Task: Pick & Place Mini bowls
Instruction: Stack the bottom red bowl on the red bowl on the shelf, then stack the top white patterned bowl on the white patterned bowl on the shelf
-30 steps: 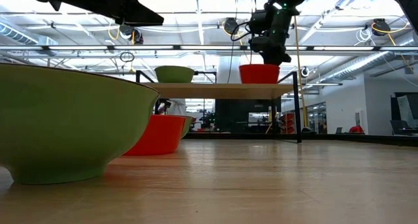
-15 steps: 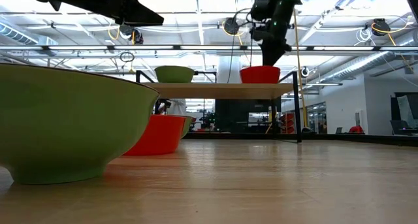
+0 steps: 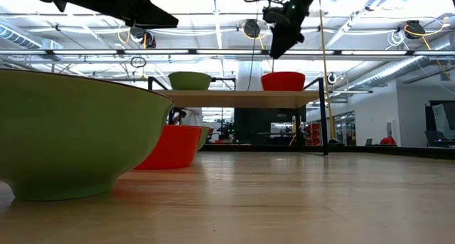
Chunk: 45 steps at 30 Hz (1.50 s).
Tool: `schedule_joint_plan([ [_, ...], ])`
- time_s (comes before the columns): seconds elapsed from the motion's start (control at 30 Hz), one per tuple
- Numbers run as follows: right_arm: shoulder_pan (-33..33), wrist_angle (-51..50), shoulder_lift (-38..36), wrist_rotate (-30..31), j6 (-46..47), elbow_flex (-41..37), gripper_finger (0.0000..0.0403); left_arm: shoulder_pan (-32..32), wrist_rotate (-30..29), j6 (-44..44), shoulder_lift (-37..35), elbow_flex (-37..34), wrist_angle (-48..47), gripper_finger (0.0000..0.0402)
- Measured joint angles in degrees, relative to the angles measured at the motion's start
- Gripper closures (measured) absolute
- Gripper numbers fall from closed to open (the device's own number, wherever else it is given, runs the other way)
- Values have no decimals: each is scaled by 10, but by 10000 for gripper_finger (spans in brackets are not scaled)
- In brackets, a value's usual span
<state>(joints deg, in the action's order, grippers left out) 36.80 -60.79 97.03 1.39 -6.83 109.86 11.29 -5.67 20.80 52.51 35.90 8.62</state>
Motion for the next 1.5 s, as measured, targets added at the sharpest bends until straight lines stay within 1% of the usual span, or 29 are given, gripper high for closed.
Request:
schedule_joint_plan([
  [0.8,-161,45,0,-2,-1,0,287,0,0,0,0,0,2,156],
  [1.5,-251,55,0,0,1,0,287,0,0,-3,0,0,2,156],
])
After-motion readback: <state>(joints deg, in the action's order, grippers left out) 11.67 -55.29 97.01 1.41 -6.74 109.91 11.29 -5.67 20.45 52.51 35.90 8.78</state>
